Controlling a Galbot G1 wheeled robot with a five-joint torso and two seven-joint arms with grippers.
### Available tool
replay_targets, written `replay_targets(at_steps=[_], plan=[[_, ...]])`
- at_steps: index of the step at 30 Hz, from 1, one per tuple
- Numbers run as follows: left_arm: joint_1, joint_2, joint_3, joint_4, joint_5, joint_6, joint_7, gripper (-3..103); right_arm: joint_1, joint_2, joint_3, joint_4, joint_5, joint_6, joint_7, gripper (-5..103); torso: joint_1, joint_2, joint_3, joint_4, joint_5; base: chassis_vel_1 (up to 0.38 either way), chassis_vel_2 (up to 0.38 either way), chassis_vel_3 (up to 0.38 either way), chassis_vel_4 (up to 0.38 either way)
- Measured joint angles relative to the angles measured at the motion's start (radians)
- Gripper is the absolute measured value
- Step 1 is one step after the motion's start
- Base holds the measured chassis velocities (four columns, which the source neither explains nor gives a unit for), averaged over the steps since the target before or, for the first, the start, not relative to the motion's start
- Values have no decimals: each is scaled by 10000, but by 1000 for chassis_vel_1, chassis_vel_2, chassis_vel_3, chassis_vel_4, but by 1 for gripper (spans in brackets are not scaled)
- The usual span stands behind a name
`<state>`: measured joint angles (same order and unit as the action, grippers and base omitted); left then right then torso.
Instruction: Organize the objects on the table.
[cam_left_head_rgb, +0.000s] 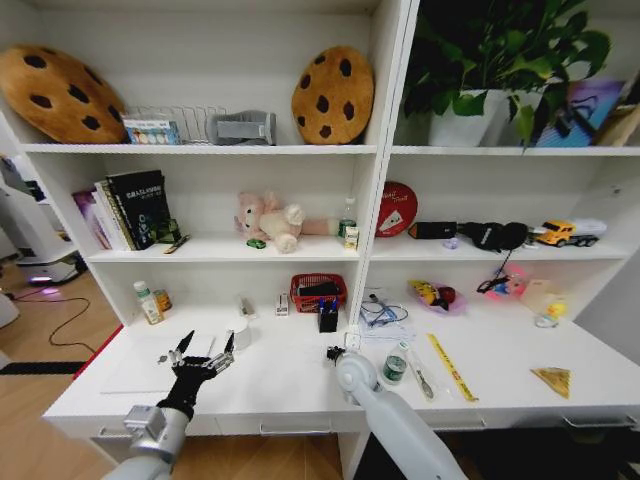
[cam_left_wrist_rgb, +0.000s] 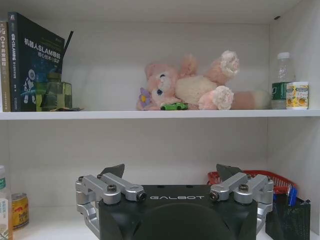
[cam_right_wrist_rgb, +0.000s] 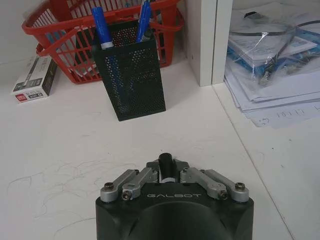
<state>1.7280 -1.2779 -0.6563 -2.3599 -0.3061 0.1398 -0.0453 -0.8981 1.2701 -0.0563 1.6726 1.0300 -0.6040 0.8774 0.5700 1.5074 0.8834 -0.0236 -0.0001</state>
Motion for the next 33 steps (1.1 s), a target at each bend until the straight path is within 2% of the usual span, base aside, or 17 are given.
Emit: replay_targets(at_steps=[3, 6, 8, 9, 10, 12, 13, 15, 16, 18, 19, 21, 22, 24, 25, 28, 33], plan=[[0, 0, -1, 0, 0, 1, 0, 100, -77, -19, 40, 76, -45, 78, -82, 11, 0, -1, 1, 3, 0, 0, 0, 0, 0], [0, 0, 0, 0, 0, 0, 0, 100, -187, -79, 12, 83, -700, 473, -531, 11, 0, -2, 5, 2, 5, 0, 0, 0, 0], [0, 0, 0, 0, 0, 0, 1, 100, -221, -145, 35, 82, -1622, 856, -1207, 11, 3, -6, 7, 2, 7, 0, 0, 0, 0], [0, 0, 0, 0, 0, 0, 0, 100, -223, -201, 117, 156, -2534, 1342, -1878, 11, 3, -6, 6, 3, 4, 0, 0, 0, 0], [0, 0, 0, 0, 0, 0, 0, 100, -223, -201, 117, 156, -2534, 1342, -1878, 11, 3, -6, 6, 3, 4, 0, 0, 0, 0], [0, 0, -1, 0, 0, 0, 0, 100, -202, -259, 239, 290, -3668, 1964, -2689, 11, 3, -6, 6, 3, 4, 0, 0, 0, 0], [0, 0, -1, 0, 0, 0, 0, 100, -202, -259, 239, 290, -3668, 1964, -2689, 11, 3, -6, 6, 3, 4, 0, 0, 0, 0], [0, 0, 0, 0, 0, 0, 0, 100, -3, -349, 429, 315, -5205, 2940, -3809, 11, 2, -4, 4, 3, 3, 0, 0, 0, 0], [0, 0, 0, 0, 0, 0, 0, 100, -3, -349, 429, 315, -5205, 2940, -3809, 11, 2, -4, 4, 3, 3, 0, 0, 0, 0], [0, 0, 0, 0, 0, 0, 0, 100, 377, -374, 595, 5, -6152, 3977, -4791, 11, 2, -3, 3, 3, 2, 0, 0, 0, 0], [0, 0, 0, 0, 0, 0, 0, 100, 377, -374, 595, 5, -6152, 3977, -4791, 11, 2, -3, 3, 3, 2, 0, 0, 0, 0], [0, 0, 0, 0, 0, 0, 0, 100, 981, -295, 713, -700, -6939, 5030, -5644, 11, 3, -3, 3, 4, 1, 0, 0, 0, 0], [0, 0, 0, 0, 0, 0, 0, 100, 981, -295, 713, -700, -6939, 5030, -5644, 11, 3, -3, 3, 4, 1, 0, 0, 0, 0], [0, 0, -1, 0, 0, 0, 0, 100, 1612, -128, 769, -1708, -8048, 6163, -6316, 11, 3, -2, 3, 5, 1, 0, 0, 0, 0], [0, 0, -1, 0, 0, 0, 0, 100, 1612, -128, 769, -1708, -8048, 6163, -6316, 11, 3, -2, 3, 5, 1, 0, 0, 0, 0], [0, 0, 0, 0, 0, 0, 0, 100, 2242, 200, 735, -2804, -8597, 7028, -6705, 11, 3, -3, 3, 5, 1, 0, 0, 0, 0], [0, 0, 0, 0, 0, 0, 0, 100, 2489, 469, 557, -3269, -8353, 7090, -6733, 11, 2, -2, 2, 4, 1, 0, 0, 0, 0]])
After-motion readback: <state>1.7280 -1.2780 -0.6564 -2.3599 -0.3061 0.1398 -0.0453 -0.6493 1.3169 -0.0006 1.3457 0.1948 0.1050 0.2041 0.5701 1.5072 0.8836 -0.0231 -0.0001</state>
